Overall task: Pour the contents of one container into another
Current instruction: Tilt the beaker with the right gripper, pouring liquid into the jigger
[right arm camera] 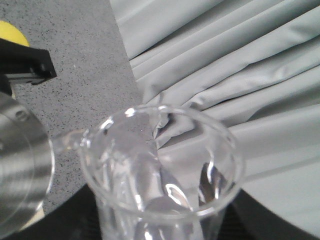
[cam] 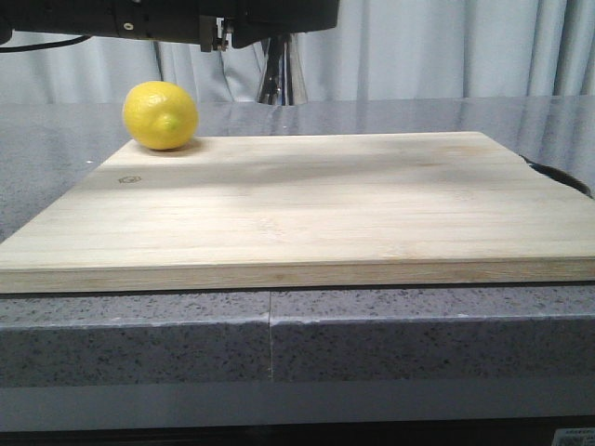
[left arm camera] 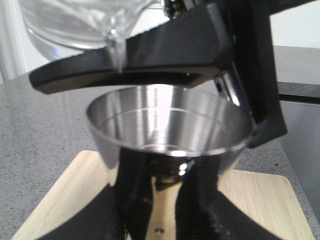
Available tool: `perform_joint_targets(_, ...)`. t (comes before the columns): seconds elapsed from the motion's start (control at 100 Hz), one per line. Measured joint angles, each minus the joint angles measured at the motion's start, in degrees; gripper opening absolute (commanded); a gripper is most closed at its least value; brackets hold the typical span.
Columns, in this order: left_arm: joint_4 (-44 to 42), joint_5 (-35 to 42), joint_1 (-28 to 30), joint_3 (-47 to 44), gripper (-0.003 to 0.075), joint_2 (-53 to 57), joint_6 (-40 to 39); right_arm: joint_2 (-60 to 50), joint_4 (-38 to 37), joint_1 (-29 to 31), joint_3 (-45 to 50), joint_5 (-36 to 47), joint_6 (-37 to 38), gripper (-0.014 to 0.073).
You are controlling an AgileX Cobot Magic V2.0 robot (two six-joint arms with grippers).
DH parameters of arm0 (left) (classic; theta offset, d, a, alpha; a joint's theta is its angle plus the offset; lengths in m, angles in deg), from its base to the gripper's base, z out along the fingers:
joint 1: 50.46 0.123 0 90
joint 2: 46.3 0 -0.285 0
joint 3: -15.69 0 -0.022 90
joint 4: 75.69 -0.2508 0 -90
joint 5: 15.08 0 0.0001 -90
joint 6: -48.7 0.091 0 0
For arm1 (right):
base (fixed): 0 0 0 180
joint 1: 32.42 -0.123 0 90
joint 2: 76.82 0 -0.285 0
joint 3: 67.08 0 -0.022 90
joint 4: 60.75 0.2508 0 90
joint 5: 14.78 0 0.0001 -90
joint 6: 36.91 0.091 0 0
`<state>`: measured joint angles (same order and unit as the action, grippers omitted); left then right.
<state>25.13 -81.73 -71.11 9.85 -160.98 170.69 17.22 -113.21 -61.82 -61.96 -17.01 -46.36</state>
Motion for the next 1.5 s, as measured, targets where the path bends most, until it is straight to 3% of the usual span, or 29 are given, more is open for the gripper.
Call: perform_joint_targets(1.5,0.0,0.0,0.0,0.0,0.0205,0.0,0.0,0.0,-14.86,0.0,0.0,2.8,-0.12,0.0294)
